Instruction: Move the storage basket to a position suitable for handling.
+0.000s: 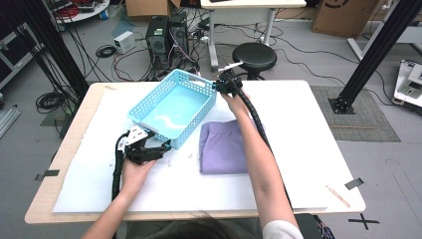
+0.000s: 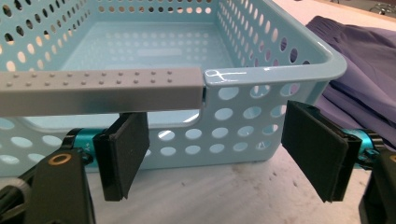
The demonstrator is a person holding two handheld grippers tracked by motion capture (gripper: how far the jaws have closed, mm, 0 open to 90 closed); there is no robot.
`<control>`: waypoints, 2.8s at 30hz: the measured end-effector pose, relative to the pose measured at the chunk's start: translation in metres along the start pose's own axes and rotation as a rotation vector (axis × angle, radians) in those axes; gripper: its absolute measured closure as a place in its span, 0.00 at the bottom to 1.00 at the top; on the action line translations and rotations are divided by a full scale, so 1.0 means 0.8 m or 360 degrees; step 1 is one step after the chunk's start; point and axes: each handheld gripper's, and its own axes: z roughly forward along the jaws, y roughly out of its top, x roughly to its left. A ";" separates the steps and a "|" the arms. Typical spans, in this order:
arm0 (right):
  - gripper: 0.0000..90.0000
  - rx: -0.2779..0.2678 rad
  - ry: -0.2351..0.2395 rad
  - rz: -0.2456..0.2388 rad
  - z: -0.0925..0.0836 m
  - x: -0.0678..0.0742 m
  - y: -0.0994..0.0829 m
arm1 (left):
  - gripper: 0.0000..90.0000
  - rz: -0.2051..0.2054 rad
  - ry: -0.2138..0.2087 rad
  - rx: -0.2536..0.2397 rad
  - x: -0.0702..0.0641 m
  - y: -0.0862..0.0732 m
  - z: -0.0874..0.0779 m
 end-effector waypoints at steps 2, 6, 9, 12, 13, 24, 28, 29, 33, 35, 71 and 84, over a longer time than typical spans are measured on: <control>0.88 0.0050 -0.0040 -0.0028 -0.005 0.002 0.001 | 0.26 -0.0011 -0.0001 0.0028 0.004 0.004 0.002; 0.88 0.0128 -0.0085 -0.0023 -0.017 -0.004 0.000 | 0.27 -0.0019 -0.0001 0.0017 0.013 0.013 0.007; 0.88 0.0139 -0.0080 0.0006 -0.028 -0.012 -0.007 | 0.27 -0.0032 0.0001 -0.0007 0.017 0.012 0.011; 0.89 0.0154 -0.0080 0.0051 -0.042 -0.019 -0.014 | 0.27 -0.0045 -0.0019 -0.0005 0.020 0.014 0.015; 0.89 0.0154 -0.0080 0.0051 -0.042 -0.019 -0.014 | 0.27 -0.0034 -0.0014 0.0004 0.020 0.018 0.016; 0.64 0.0068 -0.0049 0.0175 -0.074 -0.040 -0.045 | 0.27 -0.0025 0.0000 0.0021 0.019 0.019 0.018; 0.56 0.0006 -0.0003 0.0181 -0.071 -0.042 -0.045 | 0.27 0.0043 -0.0024 -0.0005 0.004 0.015 0.017; 0.56 -0.0001 0.0004 0.0164 -0.069 -0.041 -0.044 | 0.27 0.0045 -0.0024 -0.0005 0.001 0.015 0.020; 0.65 0.0044 0.0041 0.0110 -0.056 -0.035 -0.047 | 0.27 0.0066 -0.0042 0.0036 -0.008 0.018 0.036; 0.73 0.0051 0.0020 0.0103 -0.053 -0.034 -0.048 | 0.28 0.0071 0.0018 0.0075 -0.009 0.020 0.043; 0.87 0.0017 -0.0182 0.0244 -0.153 -0.099 -0.107 | 0.42 0.0015 -0.0083 -0.0001 0.009 0.082 0.156; 0.50 -0.0120 -0.0251 0.0236 -0.165 -0.087 -0.107 | 0.43 -0.0011 -0.0143 0.0038 0.002 0.079 0.170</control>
